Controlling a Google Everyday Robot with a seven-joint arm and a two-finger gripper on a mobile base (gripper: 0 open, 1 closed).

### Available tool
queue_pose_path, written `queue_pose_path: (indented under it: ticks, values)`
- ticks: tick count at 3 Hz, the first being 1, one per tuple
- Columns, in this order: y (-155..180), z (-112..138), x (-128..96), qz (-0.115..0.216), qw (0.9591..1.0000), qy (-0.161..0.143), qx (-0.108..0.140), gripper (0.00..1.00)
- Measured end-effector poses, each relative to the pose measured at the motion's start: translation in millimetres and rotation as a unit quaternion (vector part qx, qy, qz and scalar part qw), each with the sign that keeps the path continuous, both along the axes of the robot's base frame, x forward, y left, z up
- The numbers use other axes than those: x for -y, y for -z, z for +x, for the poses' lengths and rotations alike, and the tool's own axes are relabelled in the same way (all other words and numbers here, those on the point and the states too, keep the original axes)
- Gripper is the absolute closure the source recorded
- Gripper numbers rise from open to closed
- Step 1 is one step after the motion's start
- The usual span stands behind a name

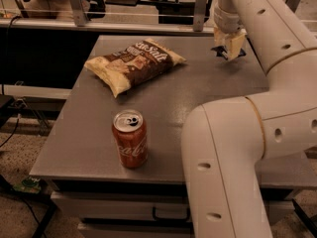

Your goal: Move rxbar blueberry near brown chip bag

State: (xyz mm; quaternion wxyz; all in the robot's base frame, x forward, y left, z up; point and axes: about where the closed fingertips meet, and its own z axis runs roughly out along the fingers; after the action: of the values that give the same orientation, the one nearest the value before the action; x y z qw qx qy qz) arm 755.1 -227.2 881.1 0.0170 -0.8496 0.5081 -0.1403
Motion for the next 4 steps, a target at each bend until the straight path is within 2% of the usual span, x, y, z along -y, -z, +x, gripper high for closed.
queue_pose_path:
  ticks: [1,2,4]
  values:
    - [-8.2,-13.2,-14.6,0.069,0.9964,0.050,0.004,1.00]
    - [-6.0,-29.6,-33.9,0.123,0.9897,0.073,-0.009,1.00]
    - [16.5,-50.7,-77.9,0.178,0.9816,0.055,-0.041,1.00]
